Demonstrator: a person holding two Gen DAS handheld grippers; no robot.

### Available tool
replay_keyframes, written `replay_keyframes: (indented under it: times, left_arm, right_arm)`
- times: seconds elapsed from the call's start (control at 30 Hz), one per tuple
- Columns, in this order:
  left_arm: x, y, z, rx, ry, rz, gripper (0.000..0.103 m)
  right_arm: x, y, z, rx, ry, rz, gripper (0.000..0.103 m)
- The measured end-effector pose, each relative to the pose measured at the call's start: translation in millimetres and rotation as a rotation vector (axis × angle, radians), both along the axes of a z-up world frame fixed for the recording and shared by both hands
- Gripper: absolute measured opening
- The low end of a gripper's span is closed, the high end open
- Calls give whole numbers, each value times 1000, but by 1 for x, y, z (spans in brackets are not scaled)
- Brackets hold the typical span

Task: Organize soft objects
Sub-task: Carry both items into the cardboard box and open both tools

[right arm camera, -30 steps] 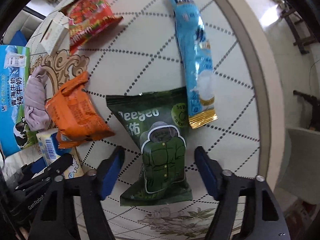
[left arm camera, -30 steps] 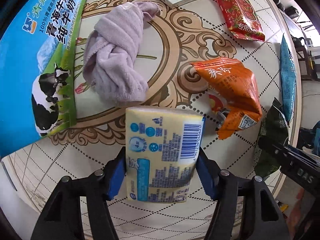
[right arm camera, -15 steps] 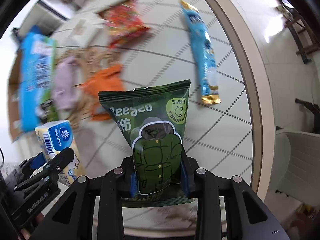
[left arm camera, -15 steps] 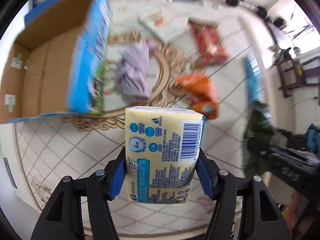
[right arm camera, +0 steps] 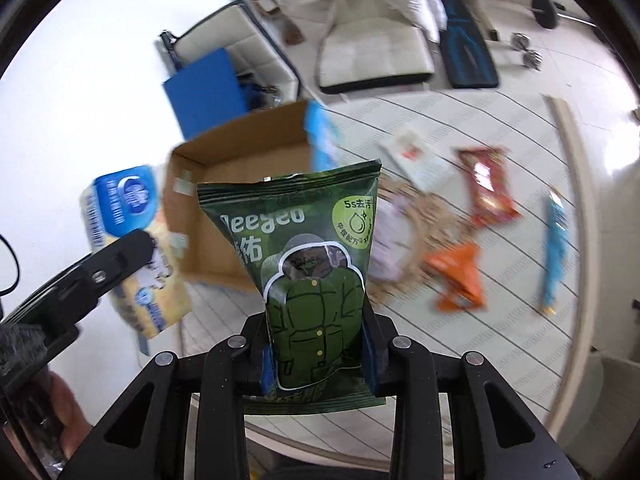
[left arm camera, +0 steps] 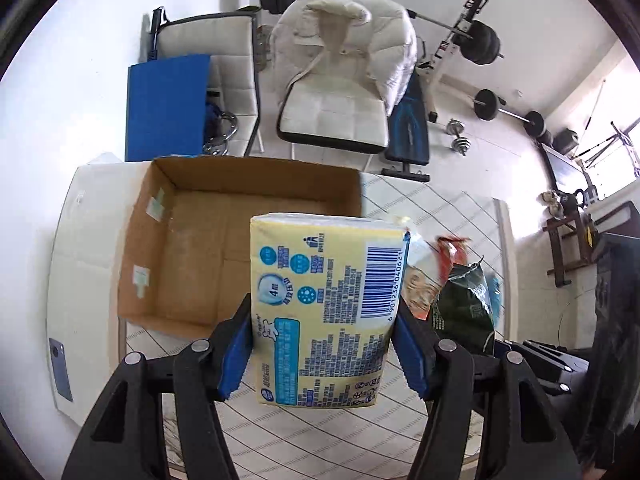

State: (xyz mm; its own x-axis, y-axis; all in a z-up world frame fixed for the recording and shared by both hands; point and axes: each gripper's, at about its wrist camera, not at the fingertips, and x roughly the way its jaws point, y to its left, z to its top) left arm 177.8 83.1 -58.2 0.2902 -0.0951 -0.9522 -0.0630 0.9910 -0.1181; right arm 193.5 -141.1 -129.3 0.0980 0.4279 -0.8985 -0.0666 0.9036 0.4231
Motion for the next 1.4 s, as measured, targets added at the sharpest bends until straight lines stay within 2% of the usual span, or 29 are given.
replay_keyframes:
  times: [0.17, 0.3, 0.5, 0.67, 0.77, 0.83, 0.9, 0.97, 1.03, 1.07, 1.13, 1.3, 1.4]
  left_arm:
    - [52, 49, -61, -16, 107, 24, 61]
    - [96, 65, -117, -41, 203, 18, 61]
    - [144, 76, -180, -89, 310, -14, 61]
    - [165, 74, -206, -105, 355, -60, 62]
    - [168, 71, -209, -107, 387, -61, 62]
    - [169, 73, -213, -117, 422, -61, 62]
    - [168, 74, -214, -127, 439, -70, 65]
    - [164, 76, -209, -127, 426, -66, 74]
    - [161, 80, -204, -118, 406, -59, 90]
    - [158, 82, -201, -109, 399, -58, 92]
    - [153, 84, -194, -86, 384, -63, 92]
    - [135, 92, -176, -65, 333, -56, 92]
    - [118, 95, -163, -49, 304, -50, 92]
  right_arm:
    - [48, 73, -28, -50, 28, 5, 35]
    - [89, 120, -77, -116, 87, -3, 35]
    - [124, 151, -134, -221, 142, 0, 35]
    - [145, 155, -161, -283, 159, -14, 35]
    - [152, 158, -165, -299, 167, -20, 37]
    - [154, 159, -164, -291, 163, -25, 43]
    - [154, 159, -160, -295, 148, -27, 70]
    - [152, 160, -156, -301, 131, -23, 78]
    - [149, 160, -151, -310, 125, -17, 78]
    - [147, 159, -149, -310, 123, -19, 78]
    - [142, 158, -145, -311, 119, -17, 78]
    - [120, 161, -130, -323, 96, 0, 94]
    - [104, 163, -125, -322, 87, 4, 96]
